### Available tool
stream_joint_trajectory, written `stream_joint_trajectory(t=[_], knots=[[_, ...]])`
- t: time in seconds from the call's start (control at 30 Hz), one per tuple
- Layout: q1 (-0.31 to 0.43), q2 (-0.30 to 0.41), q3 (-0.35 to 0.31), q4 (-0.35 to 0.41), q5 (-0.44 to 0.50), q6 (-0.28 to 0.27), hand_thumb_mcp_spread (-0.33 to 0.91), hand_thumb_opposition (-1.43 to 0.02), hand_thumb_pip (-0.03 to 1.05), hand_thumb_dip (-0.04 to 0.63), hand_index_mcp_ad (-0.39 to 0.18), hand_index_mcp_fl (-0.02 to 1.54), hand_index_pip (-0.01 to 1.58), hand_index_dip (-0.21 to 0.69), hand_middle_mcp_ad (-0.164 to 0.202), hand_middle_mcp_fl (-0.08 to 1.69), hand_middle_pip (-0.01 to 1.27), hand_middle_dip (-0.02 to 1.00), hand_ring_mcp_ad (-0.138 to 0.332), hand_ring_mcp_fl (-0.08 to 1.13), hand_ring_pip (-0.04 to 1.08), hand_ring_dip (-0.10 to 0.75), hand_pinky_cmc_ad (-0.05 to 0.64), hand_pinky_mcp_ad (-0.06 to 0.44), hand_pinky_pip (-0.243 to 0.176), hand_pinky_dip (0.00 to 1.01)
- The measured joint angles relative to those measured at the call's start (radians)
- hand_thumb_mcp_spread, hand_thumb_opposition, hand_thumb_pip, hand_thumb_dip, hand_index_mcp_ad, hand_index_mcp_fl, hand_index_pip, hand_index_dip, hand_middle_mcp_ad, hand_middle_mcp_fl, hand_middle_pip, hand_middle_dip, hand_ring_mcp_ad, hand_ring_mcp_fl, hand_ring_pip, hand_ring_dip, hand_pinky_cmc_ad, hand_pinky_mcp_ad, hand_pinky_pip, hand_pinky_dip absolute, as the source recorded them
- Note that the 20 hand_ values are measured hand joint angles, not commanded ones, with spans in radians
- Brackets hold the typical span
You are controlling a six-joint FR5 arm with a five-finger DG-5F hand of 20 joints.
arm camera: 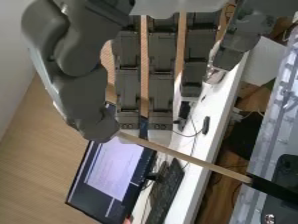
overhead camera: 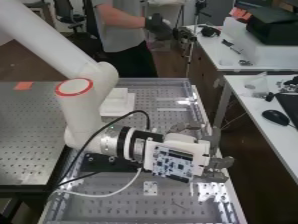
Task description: Grab the chopstick and place it in the clear container
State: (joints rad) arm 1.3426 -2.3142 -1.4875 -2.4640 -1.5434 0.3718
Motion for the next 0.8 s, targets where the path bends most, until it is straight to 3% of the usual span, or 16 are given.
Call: stream_joint_trajectory(t=[0.8], knots=[[0.003, 0.001, -0.008, -0.012, 0.006, -0.003, 0.5, -0.83, 0.57, 0.356, -0.045, 0.78, 0.51, 0.236, 0.075, 0.86, 0.51, 0.61, 0.101, 0.45, 0.09, 0.33, 0.328, 0.197, -0.019, 0.18]])
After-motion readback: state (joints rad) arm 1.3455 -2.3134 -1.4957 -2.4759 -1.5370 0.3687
